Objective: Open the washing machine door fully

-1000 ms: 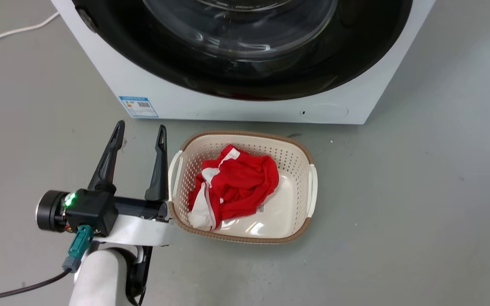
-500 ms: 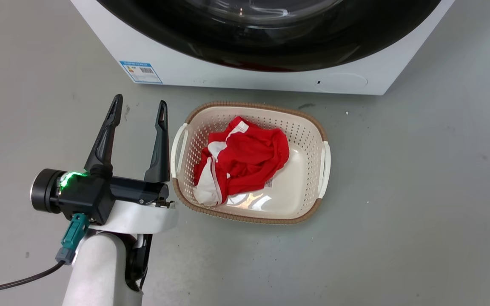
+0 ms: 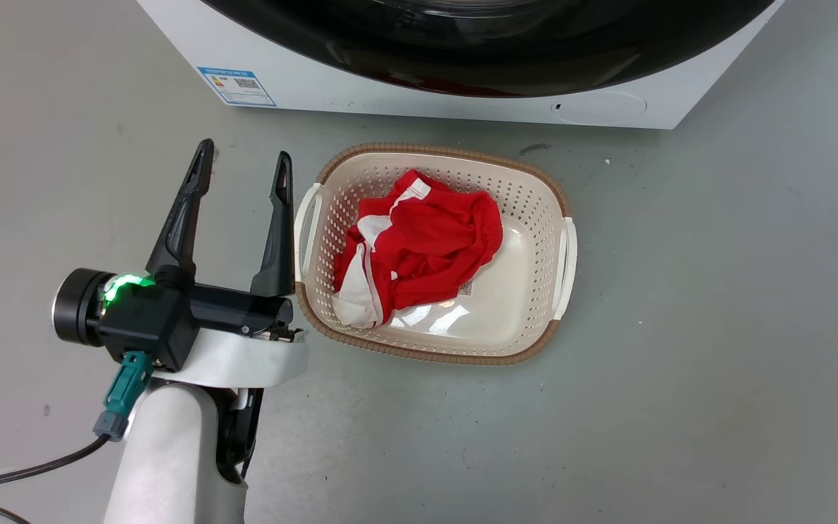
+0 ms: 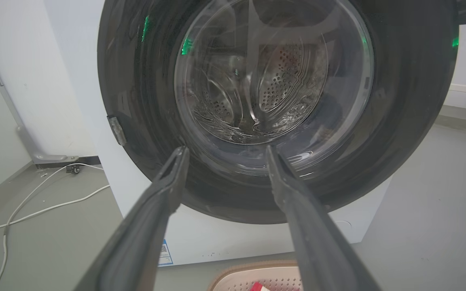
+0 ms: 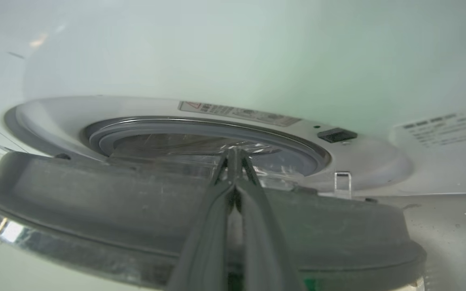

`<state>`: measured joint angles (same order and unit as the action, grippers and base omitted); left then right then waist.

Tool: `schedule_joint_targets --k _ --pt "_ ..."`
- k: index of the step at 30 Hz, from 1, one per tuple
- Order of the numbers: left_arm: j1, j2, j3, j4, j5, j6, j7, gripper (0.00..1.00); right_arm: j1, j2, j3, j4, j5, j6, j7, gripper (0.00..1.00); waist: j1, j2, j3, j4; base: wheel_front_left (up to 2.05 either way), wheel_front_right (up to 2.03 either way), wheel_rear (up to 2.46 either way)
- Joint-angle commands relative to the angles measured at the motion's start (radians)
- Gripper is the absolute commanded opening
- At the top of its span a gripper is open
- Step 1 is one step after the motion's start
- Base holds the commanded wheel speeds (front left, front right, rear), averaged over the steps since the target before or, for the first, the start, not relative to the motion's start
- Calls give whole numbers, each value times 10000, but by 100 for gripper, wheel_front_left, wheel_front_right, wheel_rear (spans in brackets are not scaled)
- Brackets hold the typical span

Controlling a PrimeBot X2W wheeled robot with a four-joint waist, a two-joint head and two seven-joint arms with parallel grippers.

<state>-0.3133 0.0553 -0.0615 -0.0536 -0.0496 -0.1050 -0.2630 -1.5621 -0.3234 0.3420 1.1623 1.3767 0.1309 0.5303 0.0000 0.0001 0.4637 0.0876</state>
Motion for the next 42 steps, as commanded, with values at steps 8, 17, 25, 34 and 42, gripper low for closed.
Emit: schedule_joint_targets --k 8,17,25,34,42 --pt "-103 -30 -11 81 -33 65 -27 100 385 96 -120 -413 421 -3 1178 0 0 -1 -24 -77 0 0 0" --pt "15 -39 25 324 -11 81 -27 100 1161 179 -399 -794 1041 -3 2476 0 0 -1 -472 -267 0 0 0" --pt "356 -42 62 572 49 82 -25 100 2515 461 -409 -1562 1418 -2 3253 0 0 -1 -1221 -522 0 0 0" --pt "878 -48 24 824 53 154 -25 100 4367 989 -265 -2603 1802 -2 3934 0 0 -1 -2125 -764 0 0 0" --pt "1317 -51 -104 1032 -62 220 -25 100 5652 1614 28 -3626 1993 -2 4326 0 0 -1 -2807 -781 0 0 0"
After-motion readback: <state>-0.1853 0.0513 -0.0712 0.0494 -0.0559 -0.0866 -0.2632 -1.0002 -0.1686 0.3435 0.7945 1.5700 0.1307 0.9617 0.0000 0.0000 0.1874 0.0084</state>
